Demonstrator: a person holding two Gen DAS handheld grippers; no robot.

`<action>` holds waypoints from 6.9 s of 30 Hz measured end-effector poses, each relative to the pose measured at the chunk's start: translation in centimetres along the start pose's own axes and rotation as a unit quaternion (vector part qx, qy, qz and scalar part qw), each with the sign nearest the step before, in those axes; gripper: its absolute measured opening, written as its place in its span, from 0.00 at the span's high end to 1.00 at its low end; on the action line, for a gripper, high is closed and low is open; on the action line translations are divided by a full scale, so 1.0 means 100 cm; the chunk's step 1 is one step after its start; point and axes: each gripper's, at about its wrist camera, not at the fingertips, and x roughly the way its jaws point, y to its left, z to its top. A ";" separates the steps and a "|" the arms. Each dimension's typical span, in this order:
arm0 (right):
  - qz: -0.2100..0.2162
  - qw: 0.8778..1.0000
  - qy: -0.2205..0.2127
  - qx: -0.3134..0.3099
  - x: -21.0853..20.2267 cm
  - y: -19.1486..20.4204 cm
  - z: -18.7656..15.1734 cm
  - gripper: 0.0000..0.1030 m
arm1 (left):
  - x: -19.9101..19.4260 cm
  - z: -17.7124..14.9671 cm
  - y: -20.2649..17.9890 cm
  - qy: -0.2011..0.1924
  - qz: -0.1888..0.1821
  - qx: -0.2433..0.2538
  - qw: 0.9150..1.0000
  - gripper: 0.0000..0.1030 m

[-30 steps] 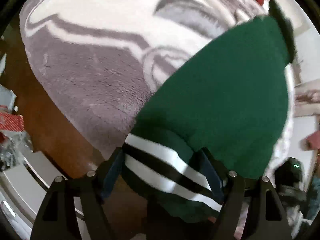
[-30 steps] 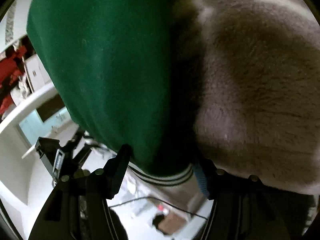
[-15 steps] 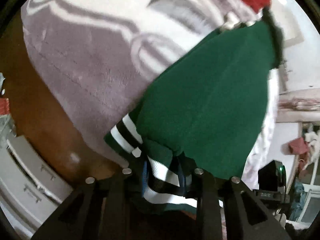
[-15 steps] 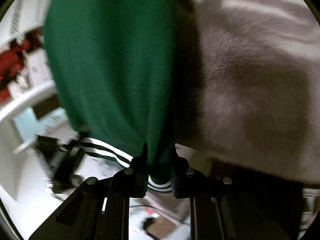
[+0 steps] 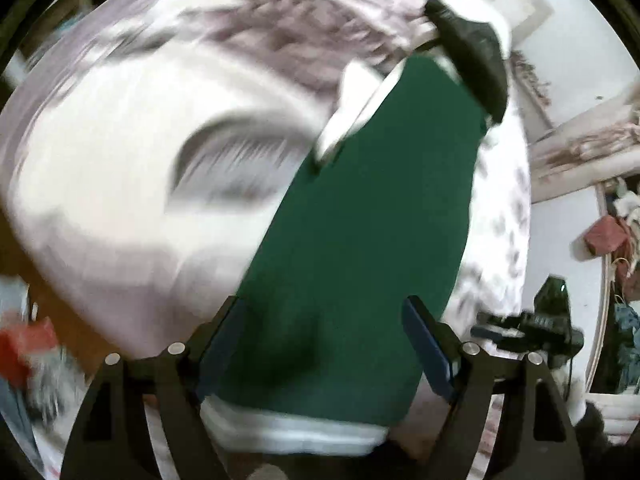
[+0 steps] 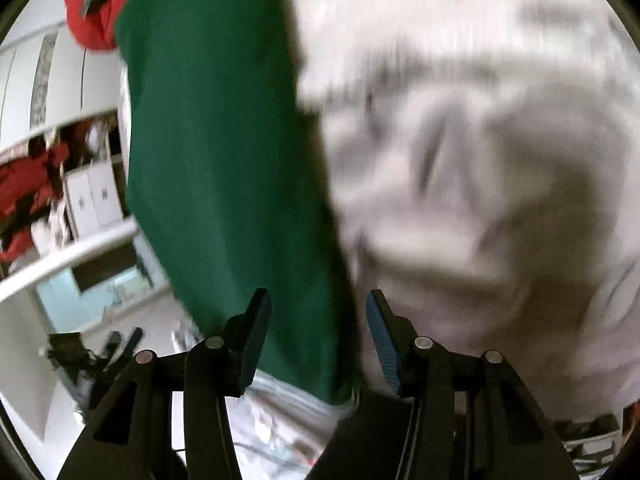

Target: Fold large clothes

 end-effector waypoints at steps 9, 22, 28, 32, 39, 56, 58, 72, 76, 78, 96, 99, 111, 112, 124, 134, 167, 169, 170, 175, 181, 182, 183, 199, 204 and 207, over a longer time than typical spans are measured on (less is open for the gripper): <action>0.044 0.988 -0.140 0.050 -0.052 0.043 0.183 0.50 | 0.181 0.204 -0.094 0.057 -0.028 0.143 0.988 0.23; 0.013 0.989 -0.144 0.024 -0.007 0.125 0.277 0.50 | 0.156 0.230 -0.034 0.009 -0.107 0.092 0.990 0.88; 0.012 0.987 -0.163 -0.003 -0.019 0.165 0.284 0.50 | 0.212 0.236 0.012 0.096 -0.181 0.011 0.979 0.78; 0.006 0.979 -0.195 -0.055 -0.025 0.204 0.312 0.50 | 0.211 0.233 0.013 0.095 -0.196 0.015 0.976 0.73; -0.063 0.986 -0.152 0.000 0.011 0.205 0.414 0.50 | 0.212 0.241 0.003 0.118 -0.203 0.019 0.972 0.61; -0.010 0.987 -0.157 0.021 -0.019 0.096 0.169 0.45 | 0.186 0.284 0.012 0.027 -0.170 0.022 0.985 0.92; -0.003 0.989 -0.144 0.039 -0.003 0.086 0.150 0.45 | 0.213 0.283 0.025 0.062 -0.176 0.001 0.982 0.90; -0.011 0.995 -0.103 -0.003 0.037 0.112 0.078 0.46 | 0.096 0.175 0.012 -0.021 -0.061 0.103 0.993 0.09; -0.145 0.983 -0.088 -0.064 0.083 0.128 0.094 0.44 | 0.144 0.125 0.021 0.055 0.016 0.142 0.988 0.09; -0.143 0.985 -0.085 -0.049 0.084 0.131 0.099 0.44 | 0.143 0.114 0.033 0.053 0.003 0.104 0.993 0.09; 0.058 0.996 0.026 0.064 0.132 0.005 -0.124 0.39 | 0.084 -0.108 0.103 0.118 -0.015 0.005 0.993 0.29; 0.070 0.995 0.006 0.070 0.145 -0.003 -0.134 0.53 | 0.075 -0.111 0.106 0.079 -0.004 0.011 0.997 0.70; -0.007 0.999 -0.001 0.033 0.147 0.007 -0.152 0.79 | 0.072 -0.124 0.139 0.080 -0.066 -0.022 0.994 0.79; -0.003 0.999 0.005 0.036 0.146 0.005 -0.148 0.73 | 0.072 -0.120 0.142 0.084 -0.076 -0.028 0.993 0.74; 0.121 0.990 0.077 -0.010 0.190 -0.019 -0.129 0.34 | 0.115 -0.122 0.166 0.134 -0.158 -0.048 0.977 0.21; 0.171 0.984 0.058 -0.003 0.192 -0.002 -0.156 0.73 | 0.065 -0.135 0.152 0.066 -0.151 -0.062 0.984 0.72; 0.286 0.951 -0.115 -0.013 -0.046 0.157 0.054 0.79 | 0.036 0.152 0.006 -0.046 -0.258 0.051 0.964 0.78; 0.274 0.954 -0.123 0.002 -0.042 0.153 0.092 0.79 | 0.060 0.173 0.000 -0.028 -0.254 0.054 0.965 0.78; 0.271 0.955 -0.123 0.011 -0.035 0.150 0.107 0.79 | 0.069 0.180 -0.002 -0.021 -0.254 0.053 0.966 0.78; 0.261 0.957 -0.103 0.076 0.000 0.122 0.175 0.78 | 0.140 0.225 -0.003 0.070 -0.240 0.023 0.968 0.78; 0.267 0.958 -0.078 0.065 -0.003 0.142 0.210 0.69 | 0.131 0.245 -0.005 0.085 -0.242 -0.001 0.967 0.76; 0.268 0.958 -0.077 0.060 -0.006 0.147 0.215 0.69 | 0.126 0.247 -0.007 0.081 -0.242 0.000 0.967 0.76; 0.268 0.959 -0.077 0.057 -0.007 0.151 0.217 0.69 | 0.121 0.249 -0.008 0.075 -0.242 -0.002 0.967 0.75; 0.219 0.956 -0.192 0.034 -0.053 0.173 0.249 0.25 | 0.113 0.283 -0.029 -0.019 -0.181 0.035 0.983 0.10; 0.051 0.978 -0.188 -0.075 -0.053 0.180 0.226 0.20 | 0.100 0.238 -0.025 -0.071 -0.024 0.091 0.993 0.10; 0.006 0.985 -0.132 -0.112 -0.017 0.164 0.232 0.16 | 0.113 0.205 -0.012 -0.058 0.055 0.092 0.993 0.10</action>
